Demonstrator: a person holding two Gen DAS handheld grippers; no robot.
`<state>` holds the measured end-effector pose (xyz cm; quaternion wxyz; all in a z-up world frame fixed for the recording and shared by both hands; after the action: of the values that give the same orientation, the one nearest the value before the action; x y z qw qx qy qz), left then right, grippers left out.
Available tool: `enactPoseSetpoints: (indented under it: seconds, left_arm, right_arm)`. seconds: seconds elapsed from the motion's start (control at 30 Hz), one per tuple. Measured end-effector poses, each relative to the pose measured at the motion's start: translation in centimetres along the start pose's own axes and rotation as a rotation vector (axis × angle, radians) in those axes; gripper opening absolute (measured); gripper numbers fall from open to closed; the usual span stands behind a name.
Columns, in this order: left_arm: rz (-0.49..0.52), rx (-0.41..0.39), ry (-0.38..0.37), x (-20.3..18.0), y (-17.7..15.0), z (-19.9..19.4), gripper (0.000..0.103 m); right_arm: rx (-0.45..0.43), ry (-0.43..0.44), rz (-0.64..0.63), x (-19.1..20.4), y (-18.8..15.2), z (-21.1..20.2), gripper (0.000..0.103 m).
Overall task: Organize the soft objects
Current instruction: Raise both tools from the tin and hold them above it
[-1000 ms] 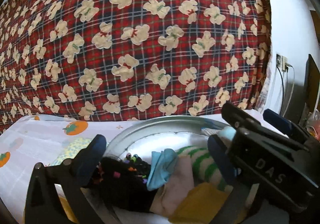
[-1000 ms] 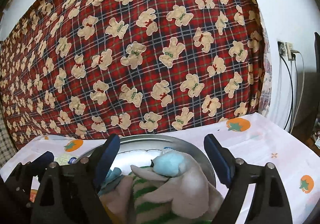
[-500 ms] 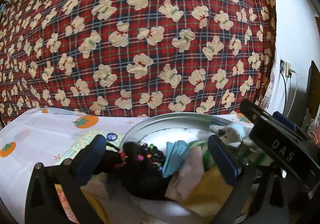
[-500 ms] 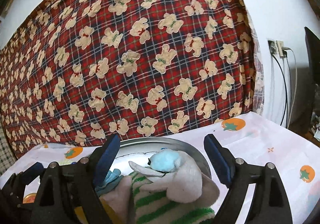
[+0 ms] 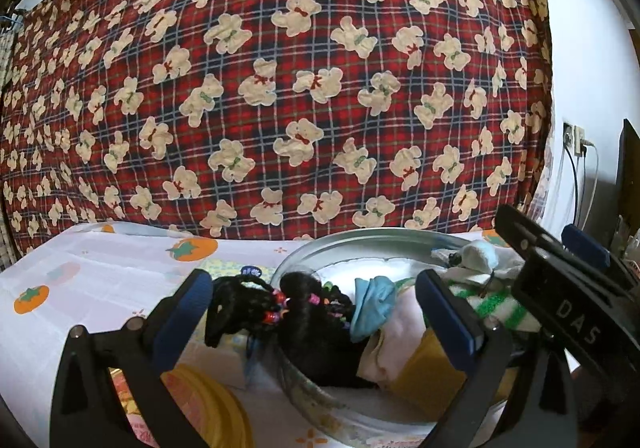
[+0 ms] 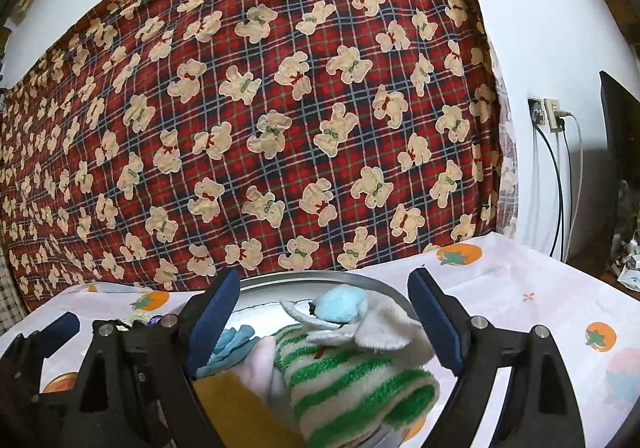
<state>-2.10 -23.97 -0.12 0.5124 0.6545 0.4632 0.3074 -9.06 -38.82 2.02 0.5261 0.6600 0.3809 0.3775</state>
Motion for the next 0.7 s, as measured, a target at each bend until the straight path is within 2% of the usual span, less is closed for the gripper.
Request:
enactPoseSetpoints:
  seconds: [0.4, 0.7]
  left_arm:
    - [0.011, -0.032, 0.0, 0.3, -0.2, -1.4, 0.103]
    - [0.005, -0.044, 0.0, 0.7, -0.3, -2.3, 0.103]
  right_arm:
    - [-0.037, -0.023, -0.016, 0.0, 0.0, -1.9, 0.088]
    - [-0.084, -0.036, -0.097, 1.3, -0.1, -4.0, 0.088]
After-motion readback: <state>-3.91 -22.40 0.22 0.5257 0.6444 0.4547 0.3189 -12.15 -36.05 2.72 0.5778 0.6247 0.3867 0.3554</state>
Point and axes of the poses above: each gripper's, at about its wrist camera, not at the fingertips, and z roughly the way its jaws point, x to its left, y to its top, the point moved 5 cm from there along z, roughly the way its jaws point, and after that the axes turned 2 degrees about -z, right-handed, at the moved point
